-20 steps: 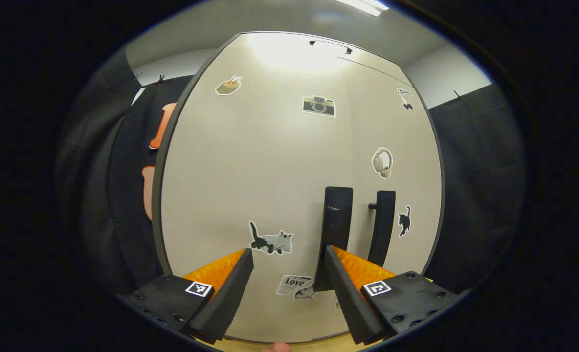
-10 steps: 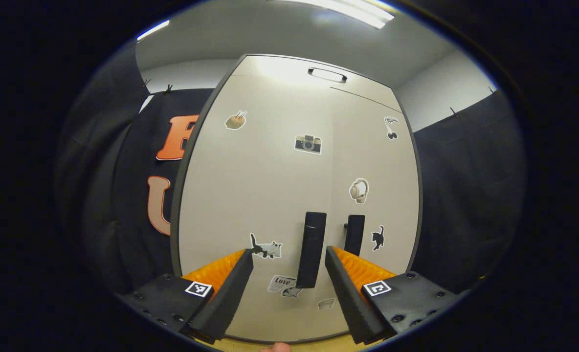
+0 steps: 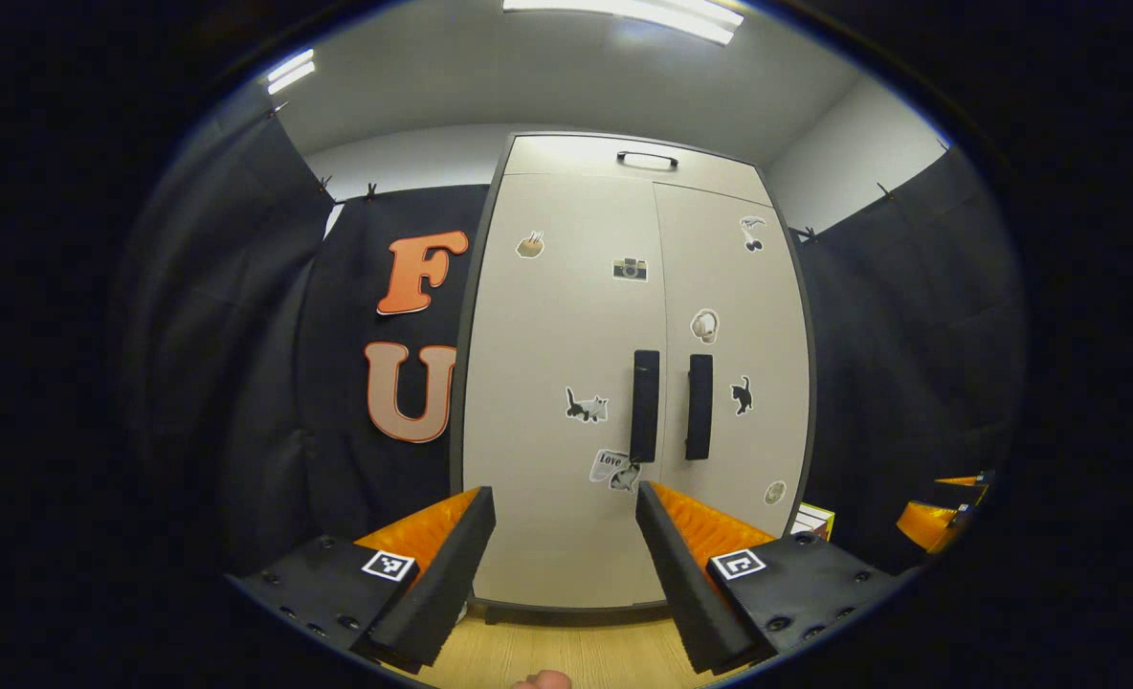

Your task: Grab one shoe with the right hand and put it into the shoe cabinet, grab the other shoe with the left hand and put it into the shoe cabinet; then close the right door with the right hand and the left door with the left hand.

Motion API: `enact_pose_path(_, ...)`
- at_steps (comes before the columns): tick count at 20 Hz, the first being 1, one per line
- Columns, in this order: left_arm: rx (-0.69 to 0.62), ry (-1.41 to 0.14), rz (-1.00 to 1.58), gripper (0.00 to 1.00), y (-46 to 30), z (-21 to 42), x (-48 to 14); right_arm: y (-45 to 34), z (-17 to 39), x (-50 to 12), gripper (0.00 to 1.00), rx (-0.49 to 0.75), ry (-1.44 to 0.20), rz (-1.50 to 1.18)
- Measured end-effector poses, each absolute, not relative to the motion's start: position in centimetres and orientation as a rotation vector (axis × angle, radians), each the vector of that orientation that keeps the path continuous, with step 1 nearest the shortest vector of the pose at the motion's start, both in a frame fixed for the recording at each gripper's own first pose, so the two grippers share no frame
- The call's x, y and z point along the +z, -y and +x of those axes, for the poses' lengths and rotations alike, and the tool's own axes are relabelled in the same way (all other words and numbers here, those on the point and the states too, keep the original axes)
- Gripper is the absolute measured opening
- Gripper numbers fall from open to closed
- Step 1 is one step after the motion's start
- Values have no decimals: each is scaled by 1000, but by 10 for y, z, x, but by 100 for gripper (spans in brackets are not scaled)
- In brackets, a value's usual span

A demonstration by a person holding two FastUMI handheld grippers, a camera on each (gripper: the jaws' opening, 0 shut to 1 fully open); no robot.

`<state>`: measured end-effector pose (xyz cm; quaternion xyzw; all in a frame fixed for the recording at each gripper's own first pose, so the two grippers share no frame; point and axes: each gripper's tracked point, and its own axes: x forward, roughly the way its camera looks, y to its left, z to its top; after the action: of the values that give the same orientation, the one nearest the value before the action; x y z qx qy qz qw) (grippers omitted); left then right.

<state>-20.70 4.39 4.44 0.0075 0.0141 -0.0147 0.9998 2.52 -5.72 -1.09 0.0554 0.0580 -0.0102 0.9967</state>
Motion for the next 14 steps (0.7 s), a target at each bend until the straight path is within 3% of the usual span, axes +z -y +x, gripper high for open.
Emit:
enact_pose_path(6, 24, -68, -21, 96, -53, -258, 6, 51, 10, -14, 92, -13, -128, 100)
enact_pose_path(14, 23, -42, -18, 96, -58, -280, 22, 45, 3, -12, 92, -5, -130, 113)
